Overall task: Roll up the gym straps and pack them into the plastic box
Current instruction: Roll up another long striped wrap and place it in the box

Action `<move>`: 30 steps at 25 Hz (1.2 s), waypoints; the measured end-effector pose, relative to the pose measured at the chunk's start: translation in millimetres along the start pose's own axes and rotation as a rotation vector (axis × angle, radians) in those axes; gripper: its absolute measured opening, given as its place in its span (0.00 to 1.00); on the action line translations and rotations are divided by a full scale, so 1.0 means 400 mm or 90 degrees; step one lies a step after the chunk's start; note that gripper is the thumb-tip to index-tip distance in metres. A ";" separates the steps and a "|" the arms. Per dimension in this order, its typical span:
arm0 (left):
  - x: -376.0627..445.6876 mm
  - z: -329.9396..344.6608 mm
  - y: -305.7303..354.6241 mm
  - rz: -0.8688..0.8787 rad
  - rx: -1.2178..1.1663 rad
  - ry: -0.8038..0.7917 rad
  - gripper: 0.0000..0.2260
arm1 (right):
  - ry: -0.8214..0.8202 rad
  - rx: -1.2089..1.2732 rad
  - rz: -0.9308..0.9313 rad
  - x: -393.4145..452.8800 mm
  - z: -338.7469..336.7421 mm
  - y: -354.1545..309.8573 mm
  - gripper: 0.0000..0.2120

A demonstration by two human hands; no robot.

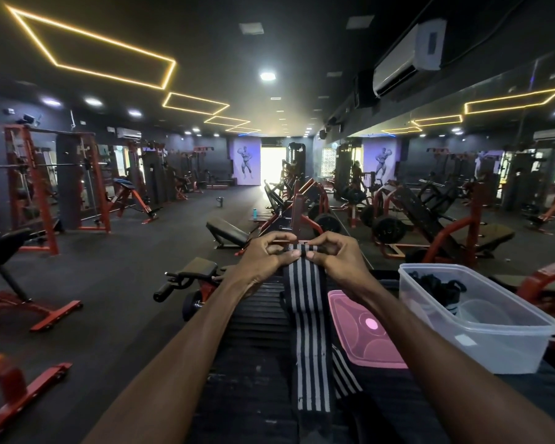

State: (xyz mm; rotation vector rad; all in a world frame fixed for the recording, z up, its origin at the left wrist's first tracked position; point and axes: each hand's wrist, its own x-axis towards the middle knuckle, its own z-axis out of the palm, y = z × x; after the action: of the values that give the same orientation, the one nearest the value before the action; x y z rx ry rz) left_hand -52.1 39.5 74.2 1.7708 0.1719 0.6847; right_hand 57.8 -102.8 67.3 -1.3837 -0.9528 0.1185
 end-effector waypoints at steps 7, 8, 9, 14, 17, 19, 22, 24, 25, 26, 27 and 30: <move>0.004 0.007 -0.005 0.062 0.038 0.061 0.09 | -0.035 0.056 0.079 -0.002 0.003 -0.001 0.05; 0.006 0.006 -0.010 0.062 0.037 0.055 0.09 | -0.030 0.065 0.079 -0.001 0.003 -0.001 0.05; 0.006 0.004 -0.015 0.051 0.018 0.043 0.09 | -0.018 0.079 0.075 0.001 0.002 0.000 0.05; 0.002 0.013 -0.027 -0.034 -0.087 0.046 0.02 | -0.008 0.062 0.059 -0.001 0.003 0.002 0.11; 0.005 0.011 -0.028 0.021 -0.007 0.075 0.06 | -0.043 0.031 0.068 -0.006 0.003 0.007 0.09; 0.007 0.006 -0.033 0.027 0.016 0.071 0.07 | -0.046 0.015 0.051 -0.004 0.003 0.012 0.08; 0.004 0.002 -0.046 -0.050 -0.100 0.033 0.08 | -0.018 0.044 0.047 -0.005 0.003 0.005 0.12; 0.001 0.005 -0.051 -0.064 -0.124 0.018 0.06 | -0.021 0.051 0.061 -0.008 0.006 0.003 0.13; 0.000 0.004 -0.050 -0.052 -0.097 0.034 0.03 | -0.028 0.064 0.069 -0.009 0.006 0.006 0.14; -0.004 0.004 -0.044 -0.034 -0.068 0.058 0.02 | -0.037 0.088 0.083 -0.011 0.007 0.007 0.13; -0.005 0.004 -0.039 -0.016 -0.049 0.077 0.03 | -0.048 0.109 0.102 -0.014 0.008 0.008 0.11; -0.009 0.003 -0.034 0.012 -0.035 0.083 0.06 | -0.064 0.076 0.115 -0.021 0.008 0.009 0.08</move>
State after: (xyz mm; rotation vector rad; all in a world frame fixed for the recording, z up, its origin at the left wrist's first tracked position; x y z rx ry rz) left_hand -51.1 41.2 60.2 1.6778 0.2226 0.8111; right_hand 51.9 -104.3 59.6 -1.3611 -0.8880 0.3774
